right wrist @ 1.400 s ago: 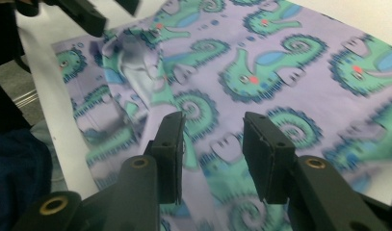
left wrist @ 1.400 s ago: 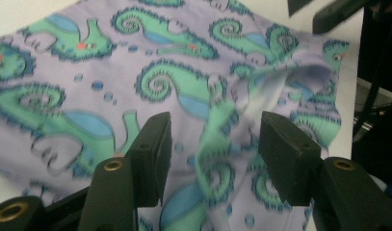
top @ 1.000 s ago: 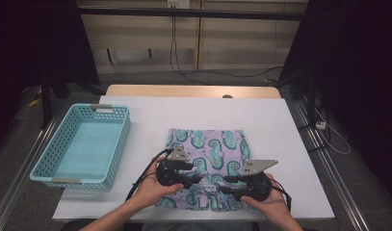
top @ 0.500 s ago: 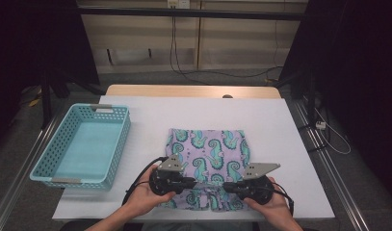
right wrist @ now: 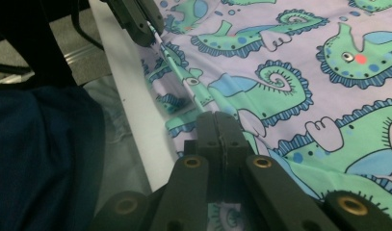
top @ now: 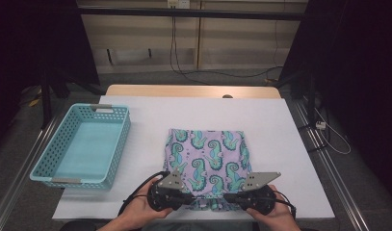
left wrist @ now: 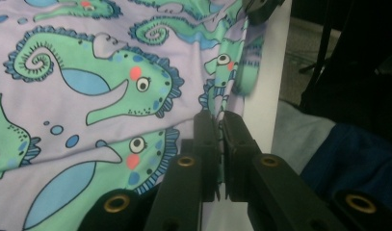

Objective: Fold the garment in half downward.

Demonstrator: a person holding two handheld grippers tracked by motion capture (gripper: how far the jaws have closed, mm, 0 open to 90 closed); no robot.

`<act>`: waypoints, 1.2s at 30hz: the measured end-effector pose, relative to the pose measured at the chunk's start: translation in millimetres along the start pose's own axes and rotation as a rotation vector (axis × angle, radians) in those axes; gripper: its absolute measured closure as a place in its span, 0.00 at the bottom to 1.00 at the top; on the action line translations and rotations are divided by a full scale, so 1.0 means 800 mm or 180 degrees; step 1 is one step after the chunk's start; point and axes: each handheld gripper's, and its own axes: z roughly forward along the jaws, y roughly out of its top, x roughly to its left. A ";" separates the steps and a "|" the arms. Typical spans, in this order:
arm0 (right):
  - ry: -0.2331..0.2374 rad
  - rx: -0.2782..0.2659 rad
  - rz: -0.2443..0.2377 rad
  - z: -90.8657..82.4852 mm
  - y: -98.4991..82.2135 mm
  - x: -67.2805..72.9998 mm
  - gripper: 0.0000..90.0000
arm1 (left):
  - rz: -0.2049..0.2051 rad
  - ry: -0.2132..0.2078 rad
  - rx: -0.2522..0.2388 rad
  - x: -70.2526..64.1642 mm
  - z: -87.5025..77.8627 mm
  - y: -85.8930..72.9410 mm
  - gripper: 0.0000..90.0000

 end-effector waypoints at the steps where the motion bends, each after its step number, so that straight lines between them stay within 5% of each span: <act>1: 0.0018 0.0001 -0.0004 0.001 0.000 0.001 1.00 | -0.0003 0.0009 0.0026 0.000 0.001 -0.001 0.95; 7: 0.0044 0.0213 -0.0032 0.014 -0.009 0.001 1.00 | 0.0165 0.0103 0.0241 -0.009 0.014 -0.005 0.87; 15: 0.0118 0.0309 0.0005 0.020 -0.017 -0.001 0.94 | 0.0071 -0.0040 0.0197 0.000 0.016 -0.009 0.84; 23: 0.0092 0.0195 0.0047 0.017 -0.016 -0.005 0.78 | 0.0211 -0.0038 0.0095 -0.003 0.013 -0.008 0.71; 28: 0.0023 -0.0070 0.0169 0.008 -0.013 -0.011 0.62 | 0.0075 0.0053 -0.0104 0.005 0.005 -0.006 0.56; 36: -0.0230 -0.0182 0.0265 0.012 -0.007 -0.017 0.44 | -0.0198 0.0358 -0.0269 0.029 -0.006 -0.005 0.37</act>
